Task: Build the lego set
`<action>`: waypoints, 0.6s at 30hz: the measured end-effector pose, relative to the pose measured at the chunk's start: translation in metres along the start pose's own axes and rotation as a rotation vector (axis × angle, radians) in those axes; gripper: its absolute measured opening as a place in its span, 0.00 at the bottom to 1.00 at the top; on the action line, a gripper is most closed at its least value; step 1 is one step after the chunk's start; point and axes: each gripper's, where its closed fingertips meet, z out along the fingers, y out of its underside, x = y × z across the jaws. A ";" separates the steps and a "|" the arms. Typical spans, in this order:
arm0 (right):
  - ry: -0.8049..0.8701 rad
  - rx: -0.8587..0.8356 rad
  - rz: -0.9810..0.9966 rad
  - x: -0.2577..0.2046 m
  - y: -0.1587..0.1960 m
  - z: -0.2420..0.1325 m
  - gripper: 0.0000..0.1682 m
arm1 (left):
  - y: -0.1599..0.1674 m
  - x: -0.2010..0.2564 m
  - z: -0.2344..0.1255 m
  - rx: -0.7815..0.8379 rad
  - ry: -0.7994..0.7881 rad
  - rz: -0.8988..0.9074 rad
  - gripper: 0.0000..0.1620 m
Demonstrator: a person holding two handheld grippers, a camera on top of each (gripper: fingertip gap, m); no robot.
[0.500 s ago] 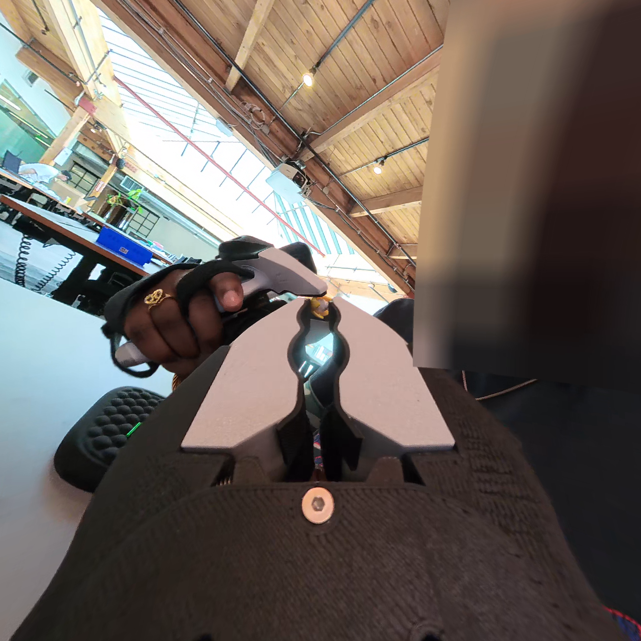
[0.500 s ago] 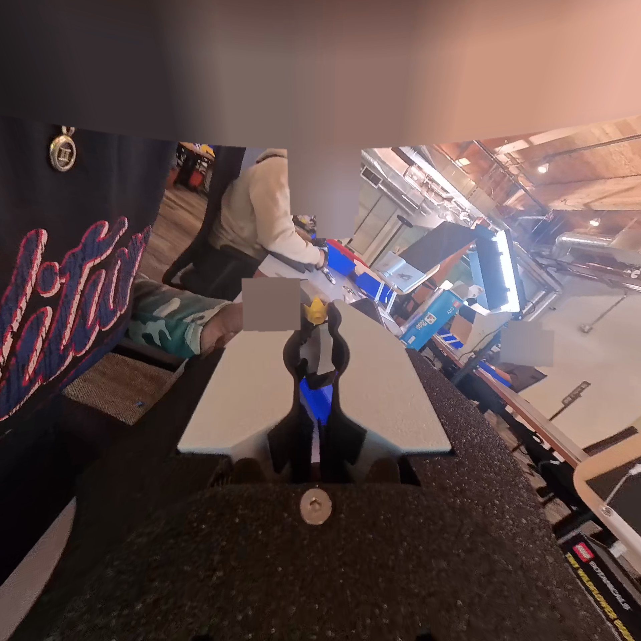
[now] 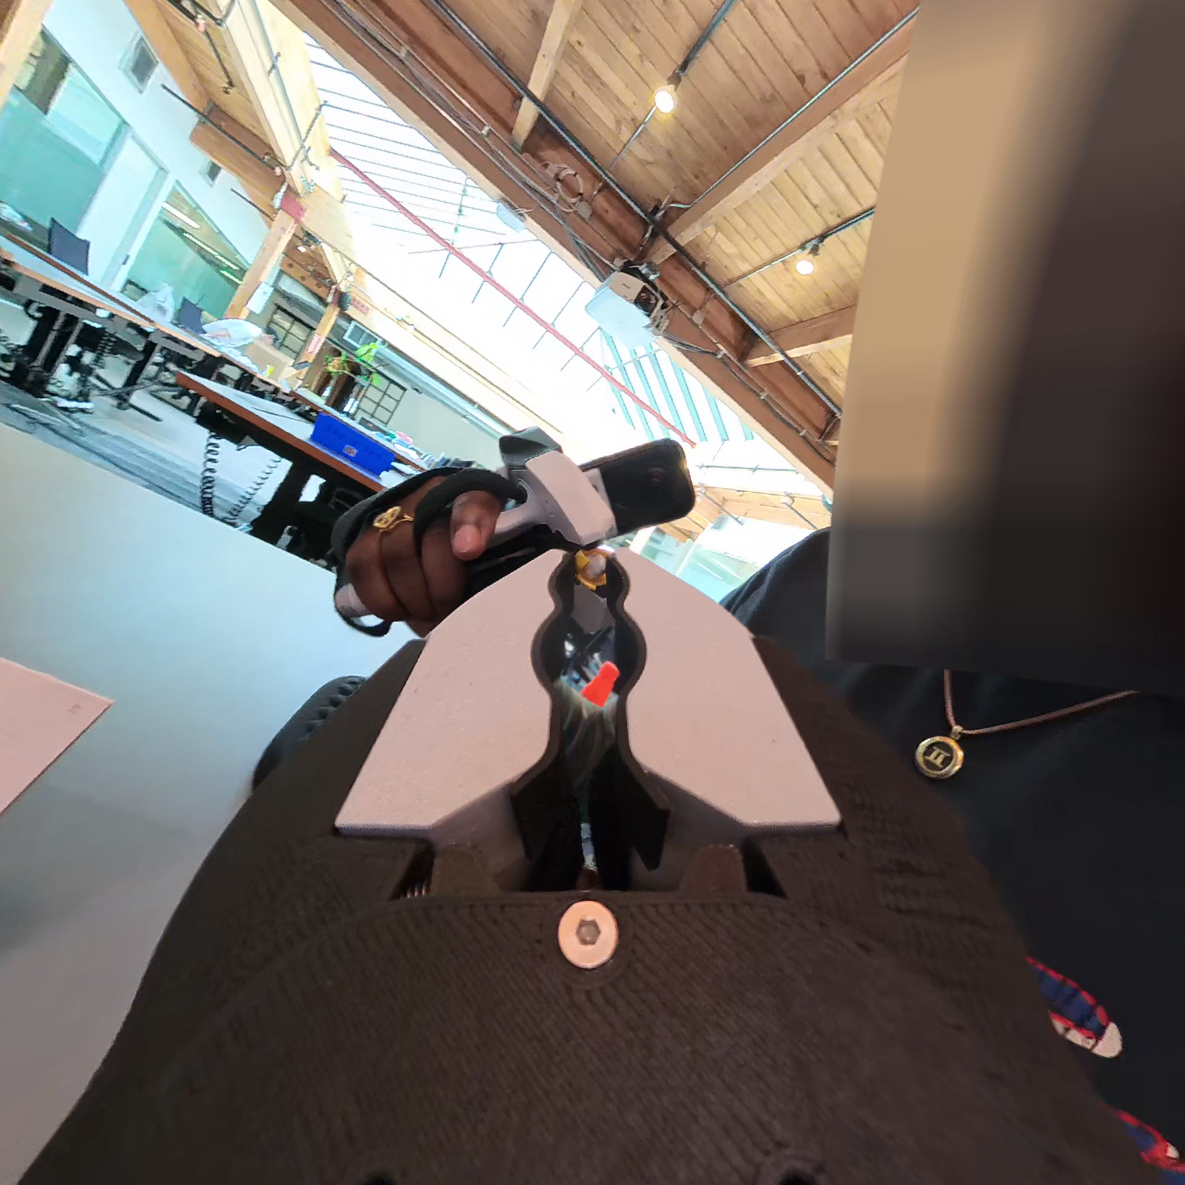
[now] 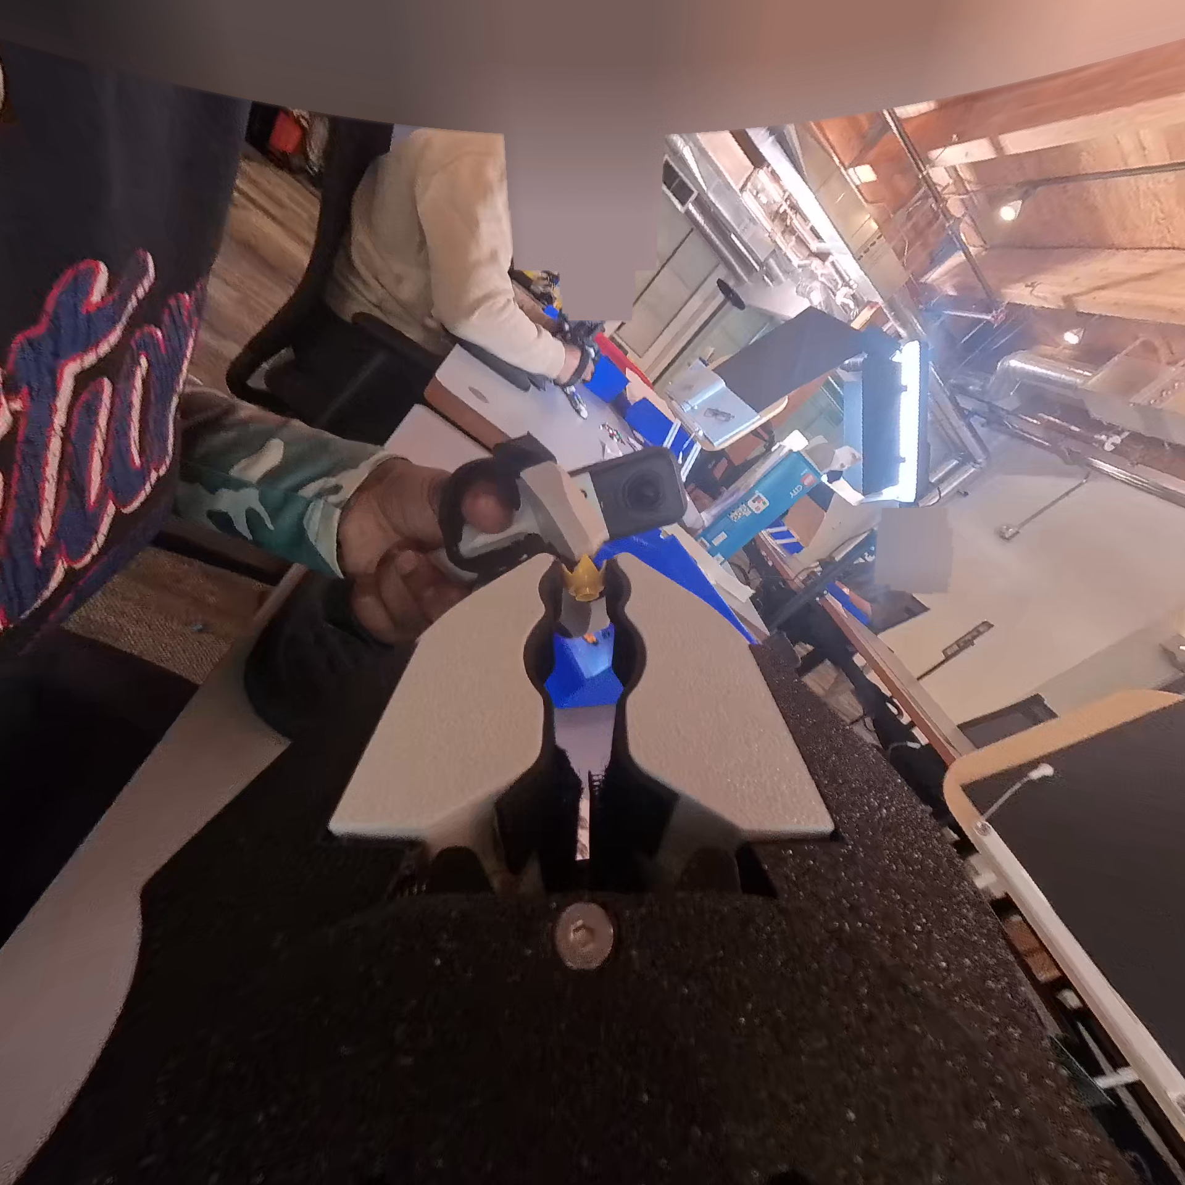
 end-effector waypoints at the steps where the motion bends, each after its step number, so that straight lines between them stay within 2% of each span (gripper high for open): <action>1: 0.005 -0.021 -0.009 0.000 0.003 0.000 0.08 | 0.000 -0.003 -0.001 -0.006 -0.018 0.006 0.06; 18: 0.028 -0.193 -0.131 0.002 0.025 -0.001 0.08 | 0.004 -0.024 -0.007 -0.022 -0.153 0.013 0.06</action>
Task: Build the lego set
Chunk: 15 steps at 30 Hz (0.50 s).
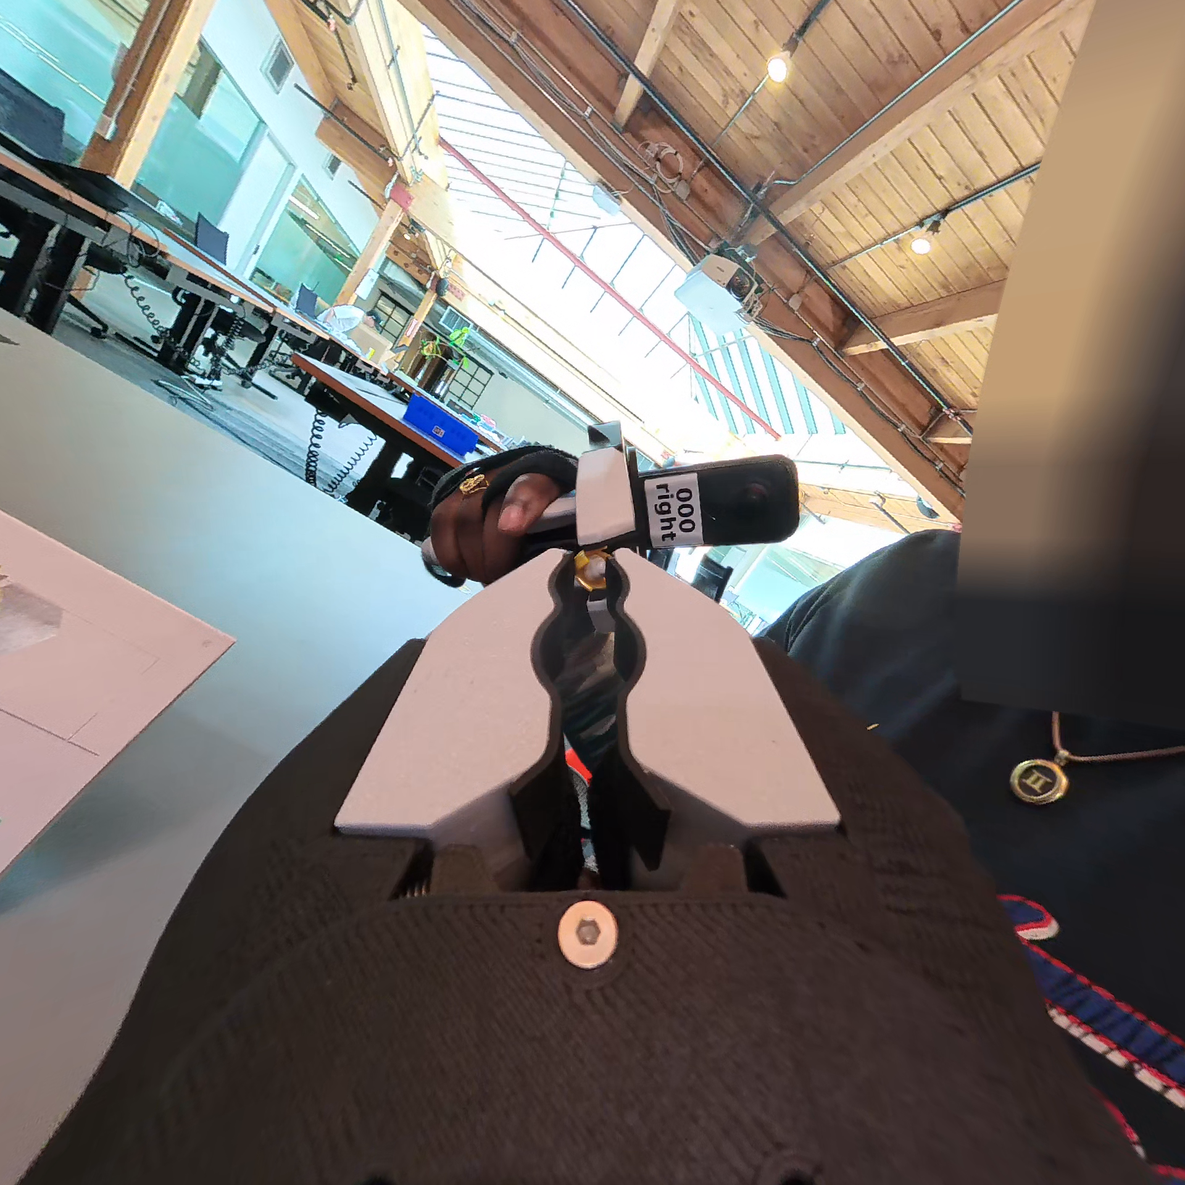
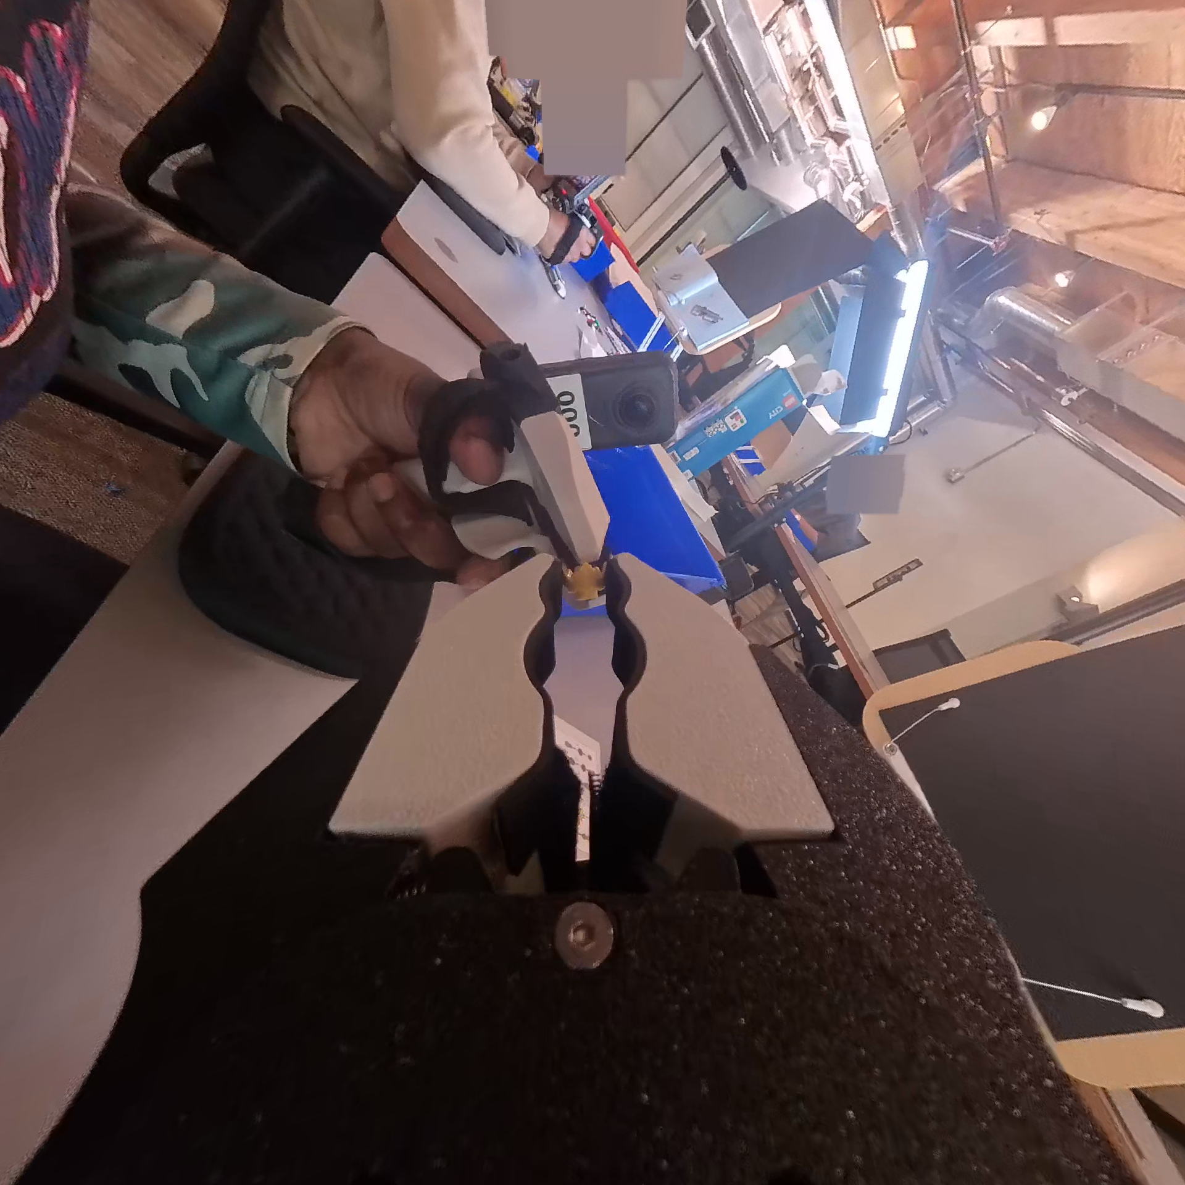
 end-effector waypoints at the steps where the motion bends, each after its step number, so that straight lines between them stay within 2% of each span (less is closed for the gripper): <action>1: 0.002 0.002 0.015 0.001 0.002 0.000 0.08 | -0.001 -0.001 0.000 0.007 -0.002 0.002 0.06; 3: 0.037 0.054 0.119 0.009 0.002 0.000 0.08 | -0.007 -0.003 0.001 0.043 0.002 0.010 0.06; 4: 0.074 0.120 0.225 0.017 0.001 -0.001 0.08 | -0.012 -0.001 0.000 0.070 0.017 0.005 0.11; 6: 0.124 0.317 0.505 0.033 -0.004 -0.009 0.08 | -0.022 -0.001 -0.004 0.124 0.030 -0.030 0.22; 8: 0.127 0.566 0.806 0.048 -0.013 -0.019 0.08 | -0.030 0.000 -0.008 0.182 0.047 -0.041 0.25; 10: 0.120 0.713 1.071 0.058 -0.009 -0.022 0.08 | -0.036 0.008 -0.010 0.244 0.075 0.025 0.25; 12: 0.079 0.835 1.352 0.064 -0.004 -0.019 0.08 | -0.034 0.007 -0.007 0.236 -0.008 0.223 0.25; 15: -0.025 1.014 1.792 0.065 0.007 -0.014 0.08 | -0.027 -0.012 -0.008 0.093 -0.327 0.770 0.24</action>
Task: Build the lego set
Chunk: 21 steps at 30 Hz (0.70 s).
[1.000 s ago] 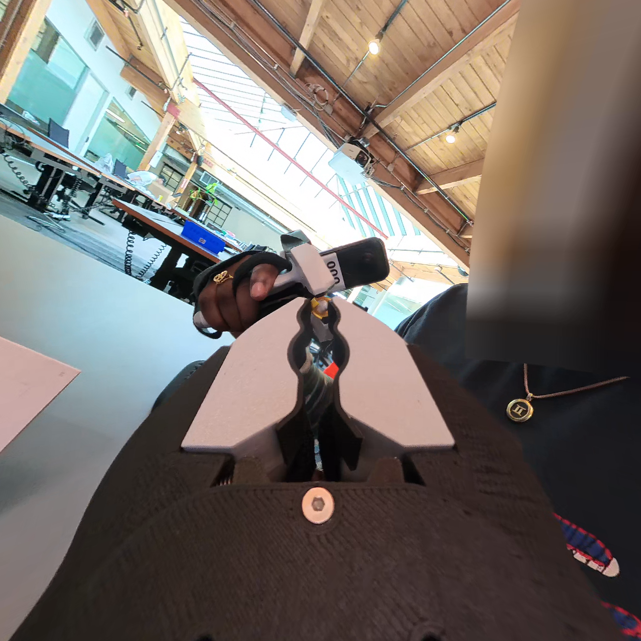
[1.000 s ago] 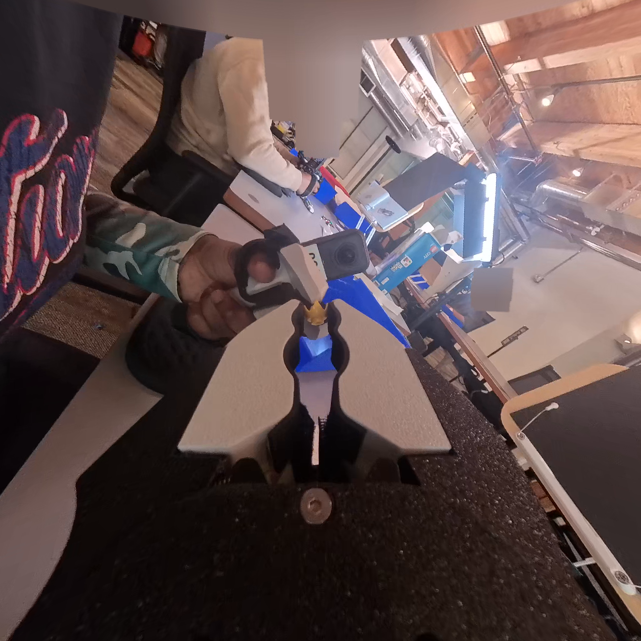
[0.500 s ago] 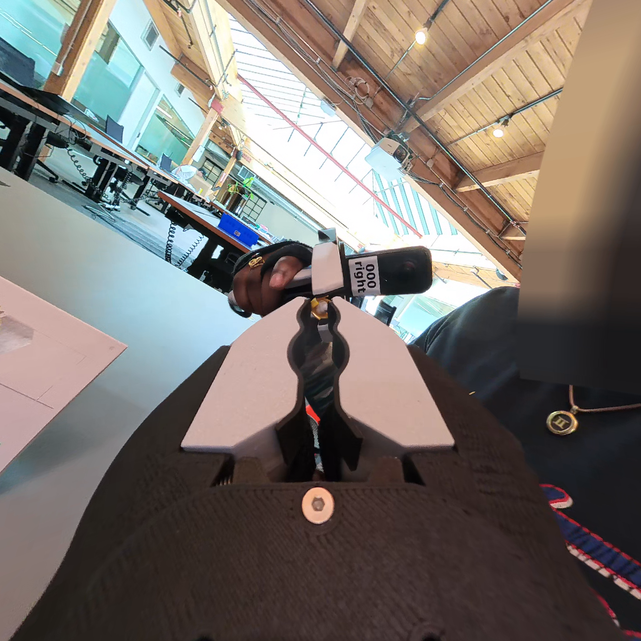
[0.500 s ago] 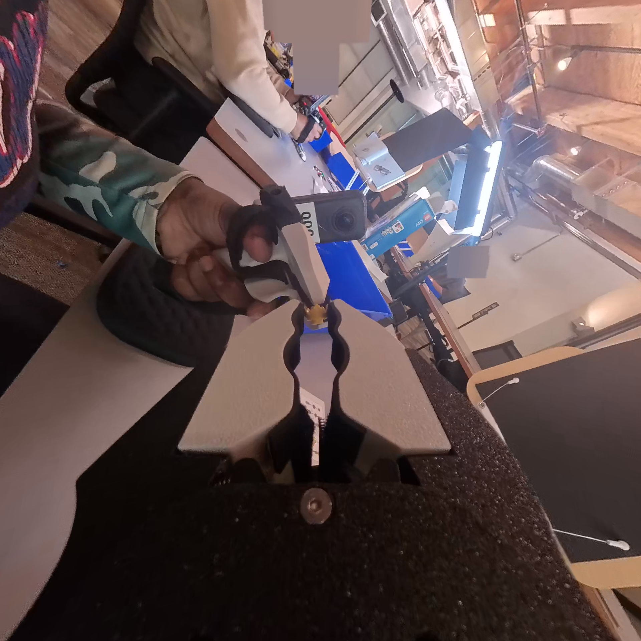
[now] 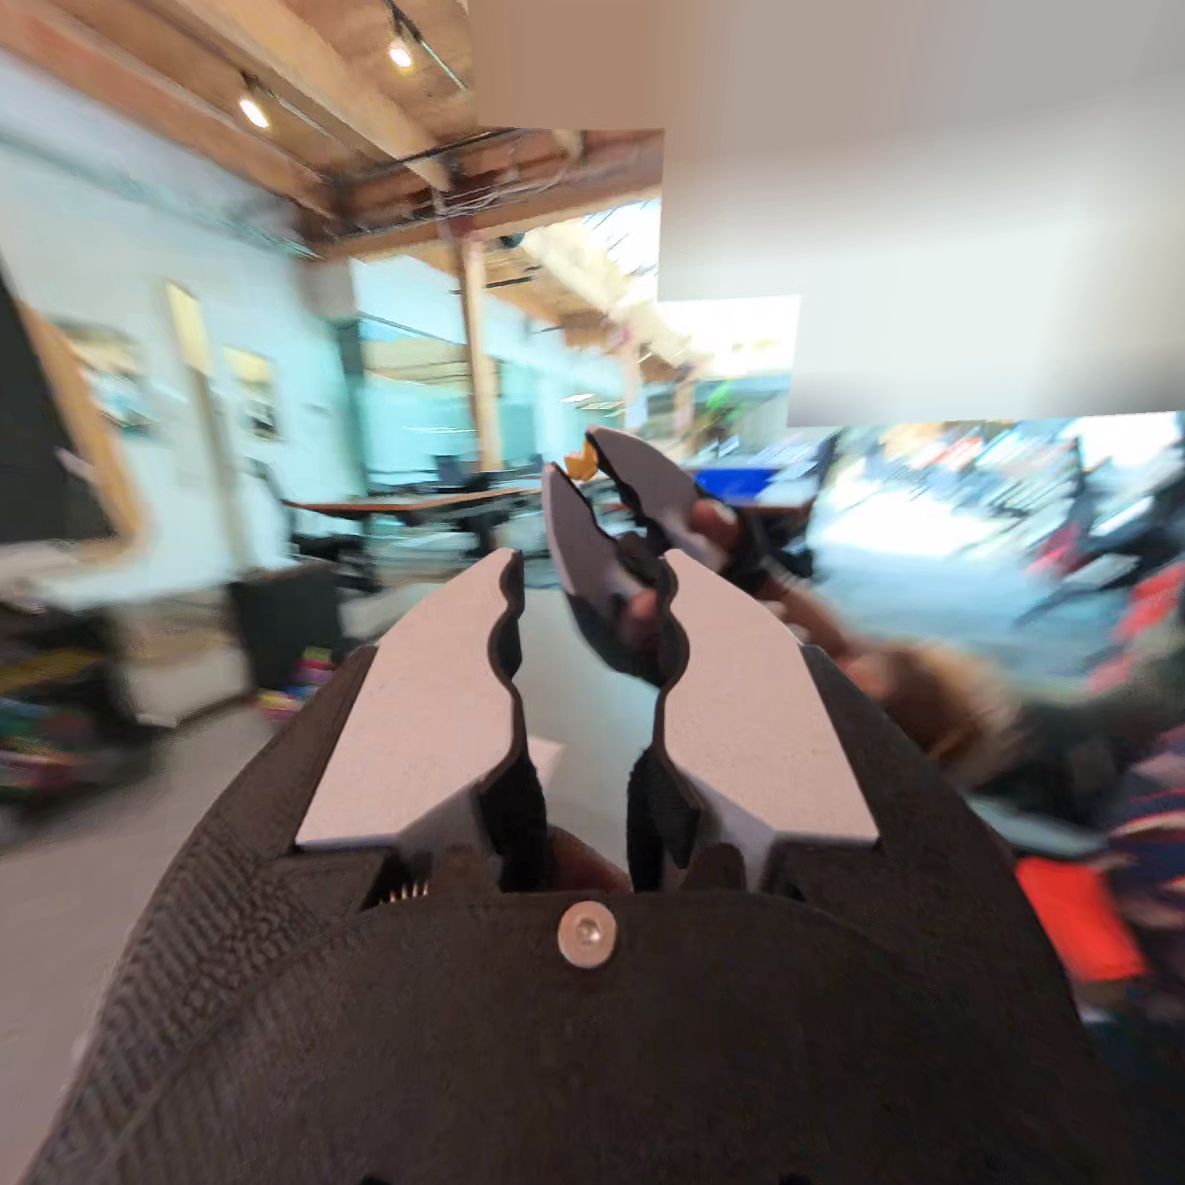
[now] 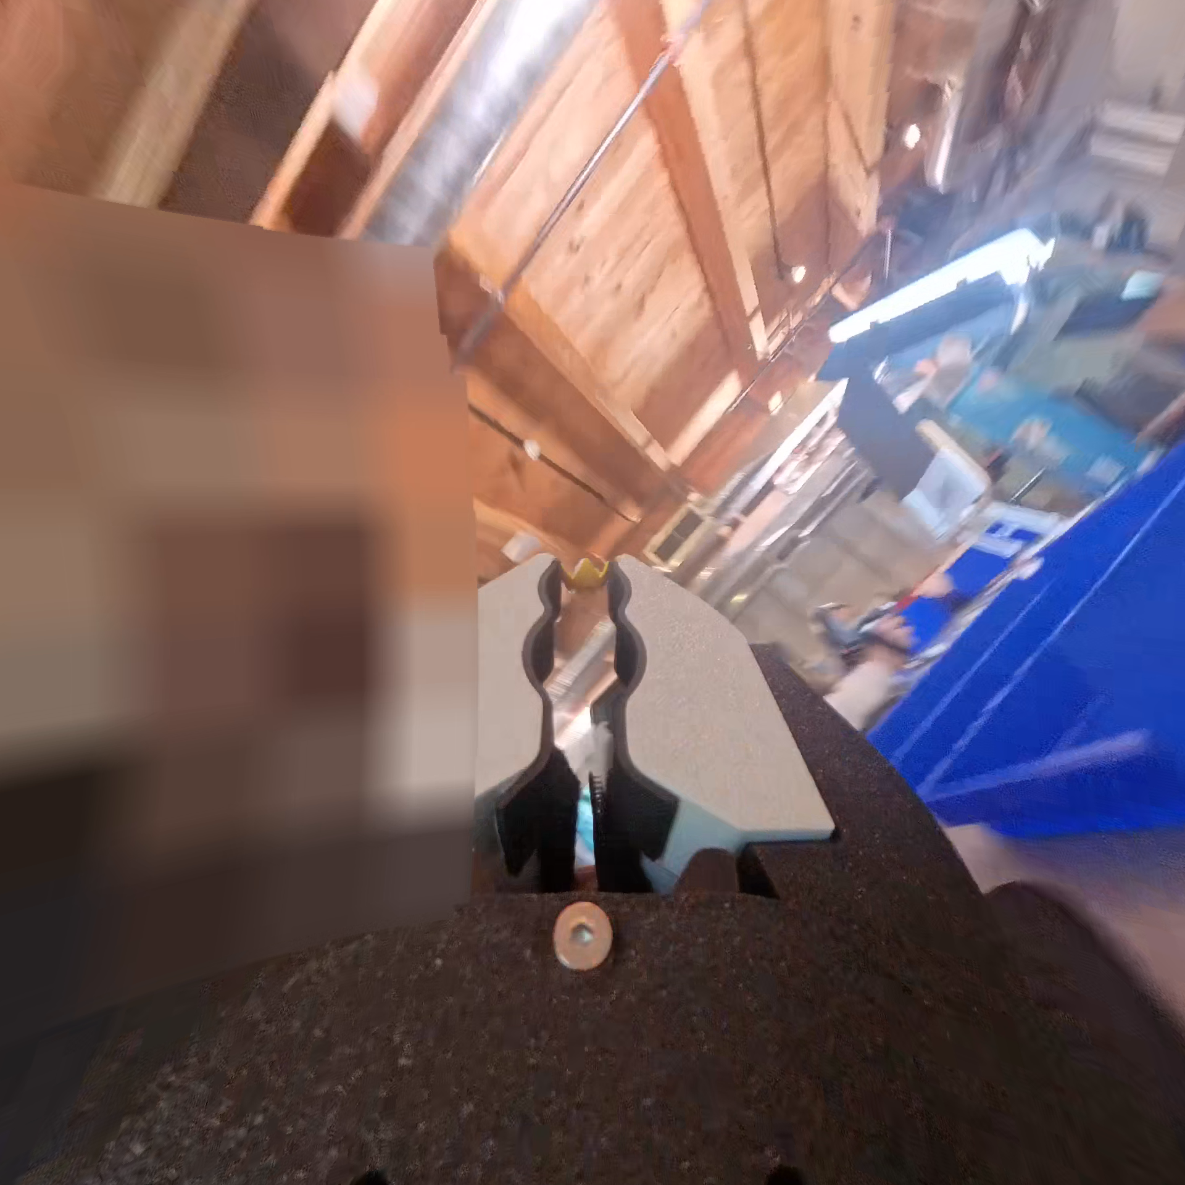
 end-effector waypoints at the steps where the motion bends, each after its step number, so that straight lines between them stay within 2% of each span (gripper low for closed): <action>1: 0.001 0.027 0.132 0.005 0.002 -0.001 0.08 | 0.000 -0.002 -0.001 -0.036 -0.049 0.174 0.24; 4: 0.026 0.037 0.338 0.016 0.013 0.000 0.08 | -0.003 -0.004 -0.002 -0.122 -0.080 0.478 0.21; 7: 0.013 -0.047 0.324 0.009 0.025 0.005 0.08 | -0.013 -0.007 -0.002 -0.149 -0.062 0.606 0.21; 10: -0.035 -0.148 0.257 -0.005 0.033 0.006 0.08 | -0.022 0.008 0.000 -0.139 0.041 0.730 0.18; 16: -0.103 -0.236 0.174 -0.020 0.041 0.006 0.08 | -0.025 0.020 0.012 -0.164 0.108 0.841 0.17; 21: -0.121 -0.247 0.151 -0.024 0.042 0.006 0.08 | -0.026 0.024 0.019 -0.179 0.135 0.862 0.08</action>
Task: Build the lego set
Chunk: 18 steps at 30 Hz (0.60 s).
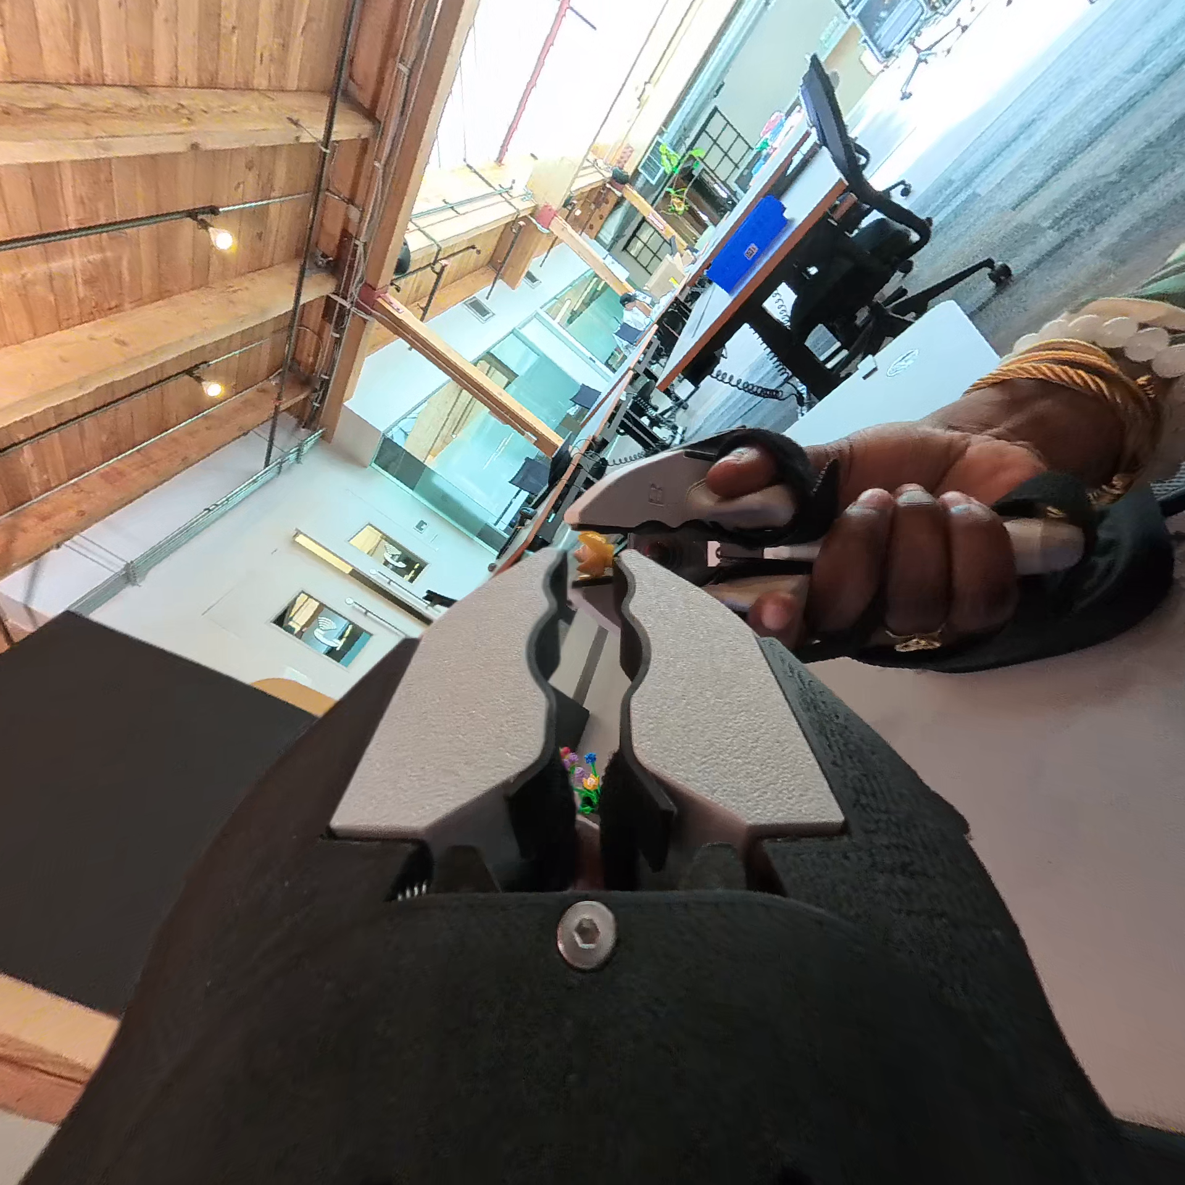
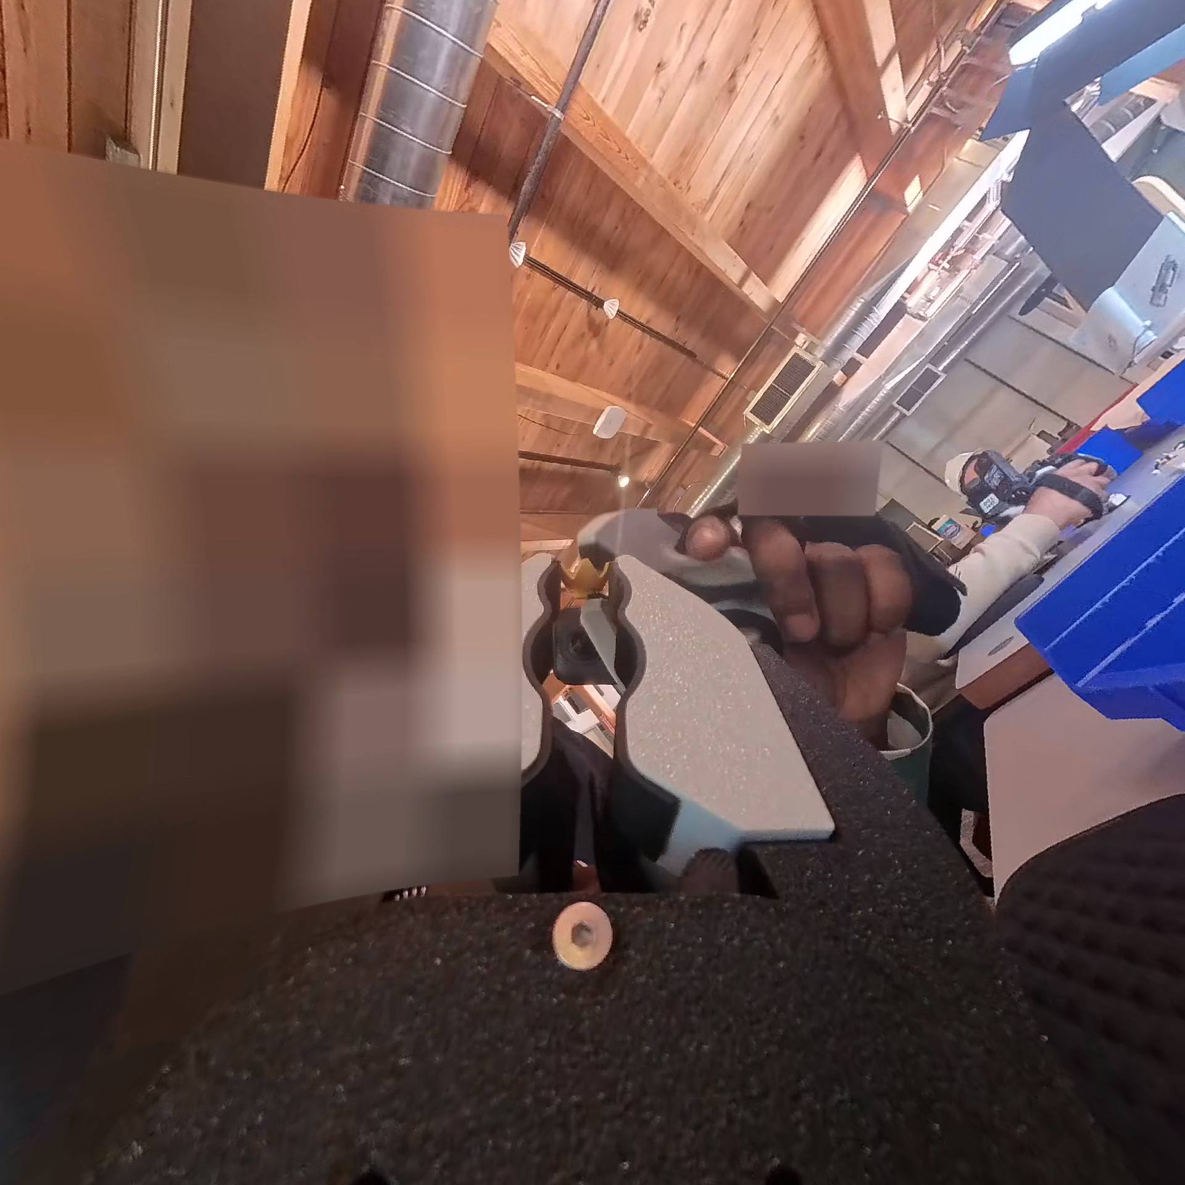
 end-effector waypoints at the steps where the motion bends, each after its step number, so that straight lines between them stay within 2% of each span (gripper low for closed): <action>1: 0.001 -0.001 -0.006 0.000 0.000 0.000 0.08 | 0.000 0.001 0.001 -0.002 0.006 -0.006 0.07; 6: 0.023 -0.033 -0.088 0.001 0.002 -0.001 0.09 | 0.000 0.002 0.000 0.007 0.027 -0.060 0.06; 7: 0.042 -0.060 -0.156 0.001 0.004 0.000 0.13 | -0.001 0.001 -0.001 0.023 0.026 -0.080 0.06; 8: 0.082 -0.099 -0.252 0.002 0.006 0.000 0.19 | -0.003 -0.001 -0.003 0.043 0.020 -0.101 0.06; 9: 0.127 -0.146 -0.383 0.003 0.007 -0.001 0.19 | -0.004 -0.003 -0.006 0.063 0.015 -0.128 0.06; 14: 0.320 -0.333 -1.129 -0.007 0.002 0.001 0.13 | -0.011 -0.008 -0.018 0.176 0.017 -0.282 0.06; 18: 0.374 -0.503 -1.456 -0.008 0.009 0.010 0.08 | -0.005 -0.003 -0.017 0.177 0.030 -0.321 0.05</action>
